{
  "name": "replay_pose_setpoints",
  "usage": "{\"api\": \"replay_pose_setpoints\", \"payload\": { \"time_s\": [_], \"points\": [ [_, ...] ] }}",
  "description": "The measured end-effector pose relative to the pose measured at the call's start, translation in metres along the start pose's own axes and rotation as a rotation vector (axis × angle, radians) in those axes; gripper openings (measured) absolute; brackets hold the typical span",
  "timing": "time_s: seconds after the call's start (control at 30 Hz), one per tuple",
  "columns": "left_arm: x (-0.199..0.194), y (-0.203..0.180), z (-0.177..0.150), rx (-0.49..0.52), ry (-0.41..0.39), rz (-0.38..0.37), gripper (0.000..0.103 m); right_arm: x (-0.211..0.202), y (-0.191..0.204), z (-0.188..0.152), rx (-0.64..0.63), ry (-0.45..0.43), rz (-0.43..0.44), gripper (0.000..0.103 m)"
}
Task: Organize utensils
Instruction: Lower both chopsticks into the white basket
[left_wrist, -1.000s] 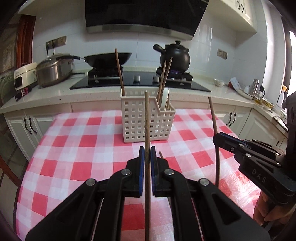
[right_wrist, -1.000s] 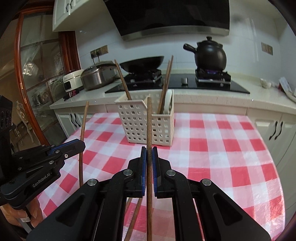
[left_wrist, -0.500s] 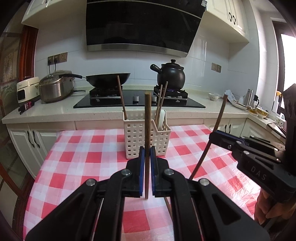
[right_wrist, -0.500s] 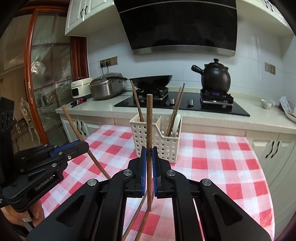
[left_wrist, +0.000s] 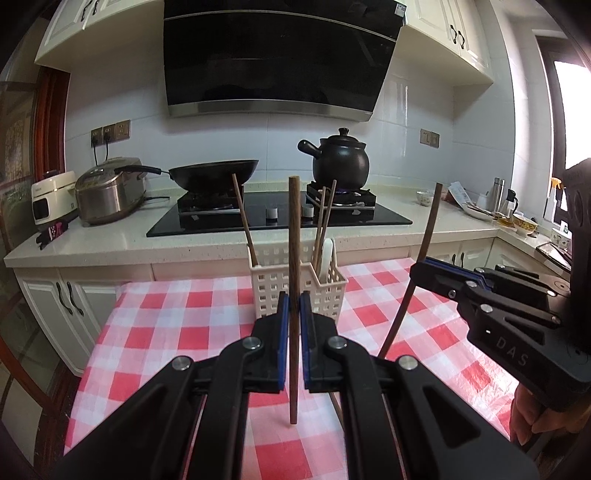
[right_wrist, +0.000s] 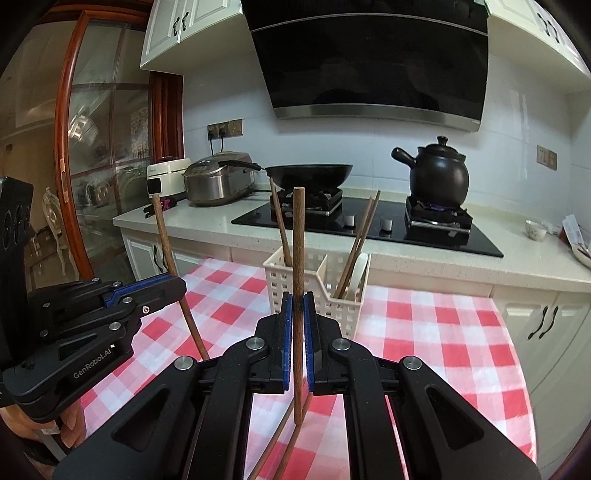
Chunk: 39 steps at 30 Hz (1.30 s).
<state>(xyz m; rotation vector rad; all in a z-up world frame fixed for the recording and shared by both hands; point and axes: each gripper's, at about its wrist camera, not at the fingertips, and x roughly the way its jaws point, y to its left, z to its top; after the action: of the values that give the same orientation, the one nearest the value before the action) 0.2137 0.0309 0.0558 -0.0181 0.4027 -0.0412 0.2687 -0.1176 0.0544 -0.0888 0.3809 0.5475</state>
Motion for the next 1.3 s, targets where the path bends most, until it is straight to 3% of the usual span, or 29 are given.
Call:
{"api": "replay_pose_setpoints", "payload": {
  "time_s": [0.53, 0.8, 1.0, 1.3],
  "points": [
    [0.046, 0.019, 0.113, -0.002, -0.074, -0.019, 0.006, 0.042, -0.034, 0.085, -0.002, -0.060, -0.007, 0.006],
    [0.077, 0.018, 0.172, 0.020, -0.130, 0.008, 0.006, 0.067, -0.047, 0.128, -0.026, -0.084, -0.033, 0.006],
    [0.124, 0.030, 0.177, -0.028, -0.080, 0.011, 0.006, 0.106, -0.054, 0.129, -0.017, -0.019, -0.012, 0.006],
    [0.183, 0.049, 0.143, -0.058, 0.030, 0.009, 0.006, 0.159, -0.066, 0.107, 0.029, 0.082, 0.025, 0.006]
  ]
}}
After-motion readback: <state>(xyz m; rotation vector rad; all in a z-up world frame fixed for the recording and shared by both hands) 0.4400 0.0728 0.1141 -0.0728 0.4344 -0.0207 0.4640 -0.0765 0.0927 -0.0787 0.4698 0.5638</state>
